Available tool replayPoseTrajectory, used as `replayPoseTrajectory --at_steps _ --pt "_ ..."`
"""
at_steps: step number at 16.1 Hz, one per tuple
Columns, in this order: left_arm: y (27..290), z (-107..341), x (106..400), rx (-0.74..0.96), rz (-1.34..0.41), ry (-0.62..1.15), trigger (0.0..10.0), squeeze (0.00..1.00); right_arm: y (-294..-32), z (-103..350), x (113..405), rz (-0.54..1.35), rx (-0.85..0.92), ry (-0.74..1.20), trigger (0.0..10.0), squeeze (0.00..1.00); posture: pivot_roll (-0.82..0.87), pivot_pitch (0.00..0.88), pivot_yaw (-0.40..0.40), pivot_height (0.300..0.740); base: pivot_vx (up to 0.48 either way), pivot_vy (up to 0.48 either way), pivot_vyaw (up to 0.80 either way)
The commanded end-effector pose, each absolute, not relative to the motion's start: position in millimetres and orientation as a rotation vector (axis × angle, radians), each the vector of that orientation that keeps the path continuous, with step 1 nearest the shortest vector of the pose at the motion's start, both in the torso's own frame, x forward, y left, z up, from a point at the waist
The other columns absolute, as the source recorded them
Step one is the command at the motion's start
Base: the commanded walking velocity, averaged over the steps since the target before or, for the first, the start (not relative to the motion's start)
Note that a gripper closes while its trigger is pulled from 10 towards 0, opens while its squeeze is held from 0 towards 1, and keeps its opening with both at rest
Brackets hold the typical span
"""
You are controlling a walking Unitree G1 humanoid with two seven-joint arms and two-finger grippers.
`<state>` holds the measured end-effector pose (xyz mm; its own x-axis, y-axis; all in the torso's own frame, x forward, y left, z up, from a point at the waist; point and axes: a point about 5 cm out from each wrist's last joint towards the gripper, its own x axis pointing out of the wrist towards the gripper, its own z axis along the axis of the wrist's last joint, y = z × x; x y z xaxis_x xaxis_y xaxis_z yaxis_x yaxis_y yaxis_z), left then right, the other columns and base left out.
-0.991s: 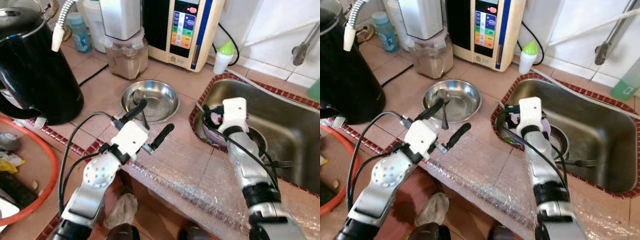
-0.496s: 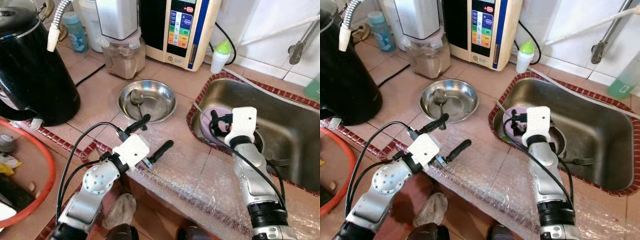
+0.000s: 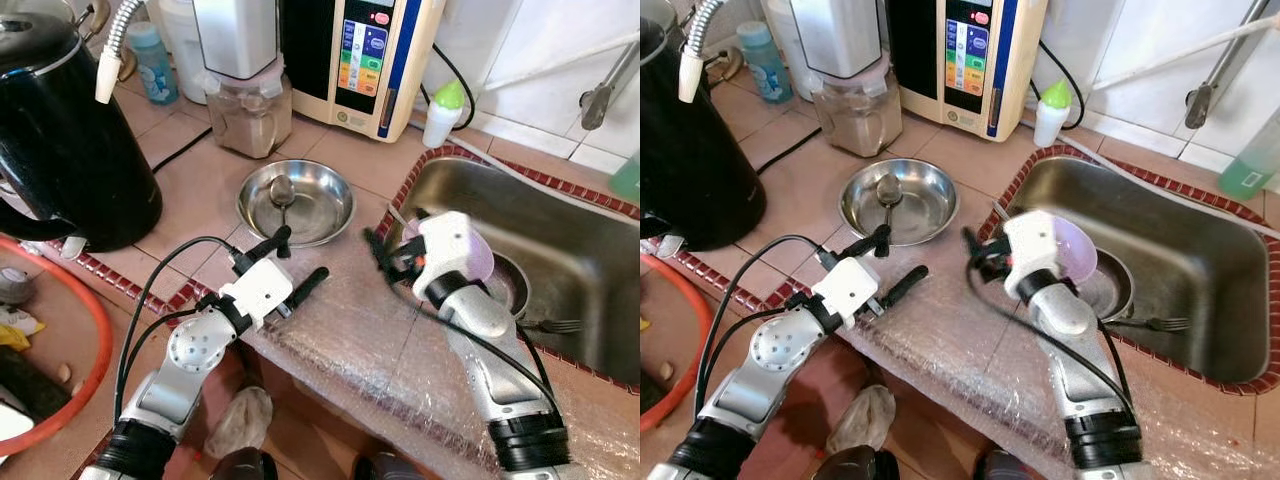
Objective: Kitchen organization
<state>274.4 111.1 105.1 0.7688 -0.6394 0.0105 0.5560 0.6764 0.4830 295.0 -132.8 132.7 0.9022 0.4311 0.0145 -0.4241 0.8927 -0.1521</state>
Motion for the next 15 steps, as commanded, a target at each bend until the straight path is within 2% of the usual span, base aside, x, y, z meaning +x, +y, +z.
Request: replayPoseTrajectory --at_steps 1,7,15 --pt "113 103 275 0.488 -0.677 -0.18 0.0 0.0 -135 135 294 0.469 -0.155 -0.044 10.0 0.0 -0.01 0.066 -0.025 0.74 0.0 0.0 0.0" --pt "115 105 274 0.482 -0.668 -0.2 0.0 0.0 -136 136 293 0.586 -0.161 -0.009 10.0 0.0 -0.01 0.069 -0.024 0.74 0.0 0.0 0.0" --pt "106 116 268 0.443 -0.678 -0.285 0.0 0.0 -129 133 293 0.6 -0.174 0.003 10.0 0.0 0.0 0.07 -0.031 0.74 0.0 0.0 0.0"
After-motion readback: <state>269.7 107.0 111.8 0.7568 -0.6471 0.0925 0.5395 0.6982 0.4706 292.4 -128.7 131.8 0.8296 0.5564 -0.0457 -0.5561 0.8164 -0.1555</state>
